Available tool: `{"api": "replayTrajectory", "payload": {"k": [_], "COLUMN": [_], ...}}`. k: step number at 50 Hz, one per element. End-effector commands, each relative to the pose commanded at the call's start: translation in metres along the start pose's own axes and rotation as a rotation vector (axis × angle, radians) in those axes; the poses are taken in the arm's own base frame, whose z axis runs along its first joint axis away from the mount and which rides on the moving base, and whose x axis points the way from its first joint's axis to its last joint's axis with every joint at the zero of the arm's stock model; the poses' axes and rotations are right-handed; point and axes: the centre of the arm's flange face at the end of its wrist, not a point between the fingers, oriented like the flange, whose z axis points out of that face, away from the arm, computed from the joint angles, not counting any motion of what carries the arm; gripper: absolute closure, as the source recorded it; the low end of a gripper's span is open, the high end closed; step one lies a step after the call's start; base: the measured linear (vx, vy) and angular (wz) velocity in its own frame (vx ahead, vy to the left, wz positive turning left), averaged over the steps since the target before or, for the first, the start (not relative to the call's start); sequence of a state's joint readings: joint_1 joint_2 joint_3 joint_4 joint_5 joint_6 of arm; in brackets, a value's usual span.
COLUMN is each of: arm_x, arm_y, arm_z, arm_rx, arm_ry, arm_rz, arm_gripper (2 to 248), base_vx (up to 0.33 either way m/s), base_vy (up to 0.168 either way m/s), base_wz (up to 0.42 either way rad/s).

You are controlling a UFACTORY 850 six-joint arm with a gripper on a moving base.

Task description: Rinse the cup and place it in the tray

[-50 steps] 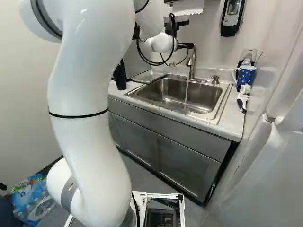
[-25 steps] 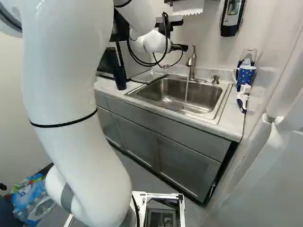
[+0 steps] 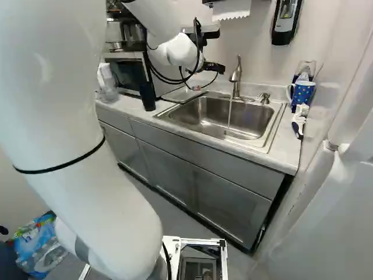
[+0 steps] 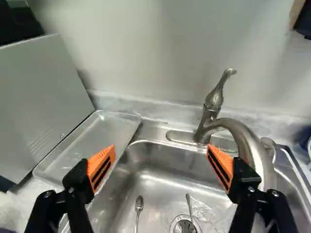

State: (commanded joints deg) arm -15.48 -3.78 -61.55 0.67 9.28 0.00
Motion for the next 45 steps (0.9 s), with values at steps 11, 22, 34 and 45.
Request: {"api": "replayTrajectory", "payload": {"k": [11, 22, 34, 45], "arm_x": [-0.016, -0.032, -0.047, -0.054], "arm_y": [0.003, 0.007, 0.011, 0.01], "arm_z": [-0.02, -0.041, -0.058, -0.06], "arm_rx": [-0.005, -0.014, -0.02, -0.018], "arm_ry": [-0.084, -0.167, -0.256, -0.338], "arm_rz": [0.011, 0.025, 0.04, 0.051], "arm_gripper": [3, 3, 3, 3], "base_vx": [0.0, 0.0, 0.0, 0.0], "base_vy": [0.0, 0.0, 0.0, 0.0], "base_wz": [0.0, 0.0, 0.0, 0.0]}}
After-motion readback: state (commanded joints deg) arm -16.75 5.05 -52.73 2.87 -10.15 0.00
